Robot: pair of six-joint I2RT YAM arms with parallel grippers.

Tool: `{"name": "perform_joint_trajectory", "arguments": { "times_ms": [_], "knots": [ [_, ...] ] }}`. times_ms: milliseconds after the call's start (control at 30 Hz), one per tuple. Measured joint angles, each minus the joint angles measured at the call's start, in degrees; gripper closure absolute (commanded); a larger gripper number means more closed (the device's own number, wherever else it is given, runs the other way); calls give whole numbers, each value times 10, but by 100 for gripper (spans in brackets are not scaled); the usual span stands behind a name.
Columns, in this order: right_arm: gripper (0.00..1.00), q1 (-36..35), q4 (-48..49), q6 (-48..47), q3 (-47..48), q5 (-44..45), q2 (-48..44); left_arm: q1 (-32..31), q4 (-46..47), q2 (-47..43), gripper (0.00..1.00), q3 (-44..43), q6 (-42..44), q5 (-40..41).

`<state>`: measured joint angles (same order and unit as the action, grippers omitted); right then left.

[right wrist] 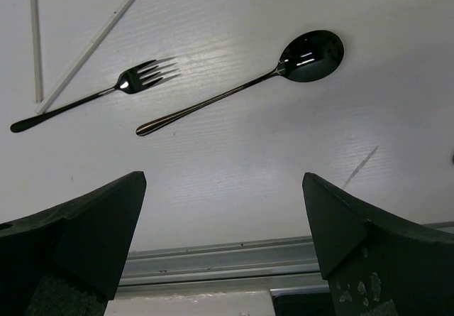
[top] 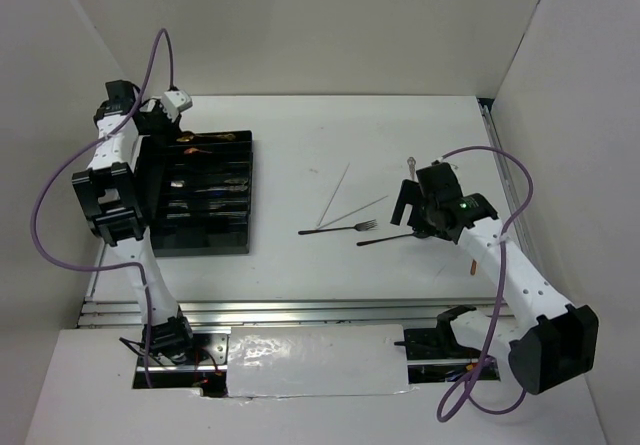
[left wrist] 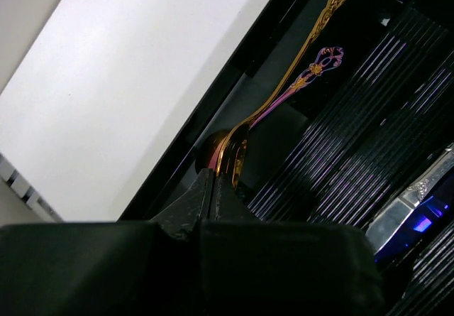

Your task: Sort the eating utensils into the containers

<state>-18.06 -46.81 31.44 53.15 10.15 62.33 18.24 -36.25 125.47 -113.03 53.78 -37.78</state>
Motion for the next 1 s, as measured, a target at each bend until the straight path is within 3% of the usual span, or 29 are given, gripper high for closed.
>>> {"name": "perform_joint_trajectory", "arguments": {
  "times_ms": [233,300,333,433,467,500,767,1000],
  "knots": [
    [0,6,-1,0,0,4,12,0,10,36,100,-17,-4,-8],
    [0,6,-1,0,0,5,15,0,25,38,83,-15,-16,-7],
    [0,6,-1,0,0,5,16,0,34,38,68,-13,-19,-7],
    [0,6,-2,0,0,6,17,0,63,38,51,-5,-41,-5],
    [0,6,-2,0,0,6,17,0,73,38,40,-1,-47,-4],
    [0,6,-2,1,0,6,17,0,82,38,1,3,-54,-2],
    [0,7,-5,2,1,9,12,-12,107,30,1,18,-114,53],
    [0,8,-9,2,1,12,-38,-68,139,-70,1,38,-225,203]
  ]
}}
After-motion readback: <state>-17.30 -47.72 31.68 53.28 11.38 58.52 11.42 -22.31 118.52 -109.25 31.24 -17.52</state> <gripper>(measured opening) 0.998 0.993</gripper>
